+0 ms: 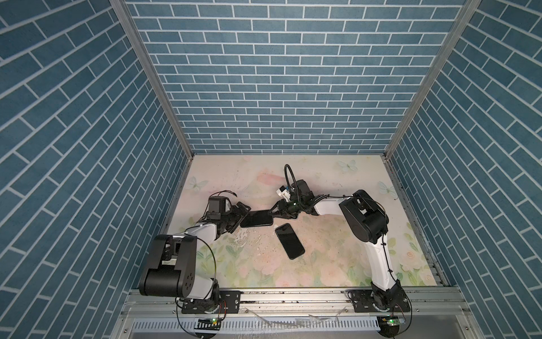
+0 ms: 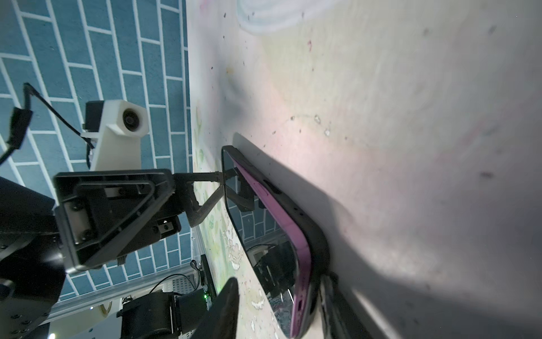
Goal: Put the phone into the phone case
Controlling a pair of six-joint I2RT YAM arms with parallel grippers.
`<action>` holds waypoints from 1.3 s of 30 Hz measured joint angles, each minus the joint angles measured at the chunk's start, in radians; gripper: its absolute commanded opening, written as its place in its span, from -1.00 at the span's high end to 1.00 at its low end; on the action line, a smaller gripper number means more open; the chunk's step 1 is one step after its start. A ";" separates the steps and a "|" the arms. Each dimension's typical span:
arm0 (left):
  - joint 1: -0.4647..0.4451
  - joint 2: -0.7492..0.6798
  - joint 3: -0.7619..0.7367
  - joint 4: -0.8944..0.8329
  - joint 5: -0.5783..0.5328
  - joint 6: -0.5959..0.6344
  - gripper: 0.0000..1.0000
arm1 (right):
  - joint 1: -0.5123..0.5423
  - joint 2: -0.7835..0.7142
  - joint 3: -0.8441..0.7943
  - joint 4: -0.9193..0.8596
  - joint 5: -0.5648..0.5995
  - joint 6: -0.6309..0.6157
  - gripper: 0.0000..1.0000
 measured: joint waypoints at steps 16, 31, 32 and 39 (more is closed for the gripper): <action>-0.001 -0.002 -0.011 0.017 0.021 -0.002 -0.82 | -0.002 -0.056 -0.011 0.235 -0.031 0.060 0.41; -0.001 -0.006 -0.020 0.030 0.023 -0.002 -0.81 | -0.003 -0.056 -0.010 0.057 0.072 0.031 0.55; -0.001 -0.007 -0.020 0.030 0.022 -0.002 -0.81 | -0.002 -0.056 -0.010 0.031 0.080 0.024 0.55; -0.002 -0.009 -0.020 0.024 0.027 -0.003 -0.77 | 0.005 -0.043 -0.010 -0.103 0.111 -0.015 0.52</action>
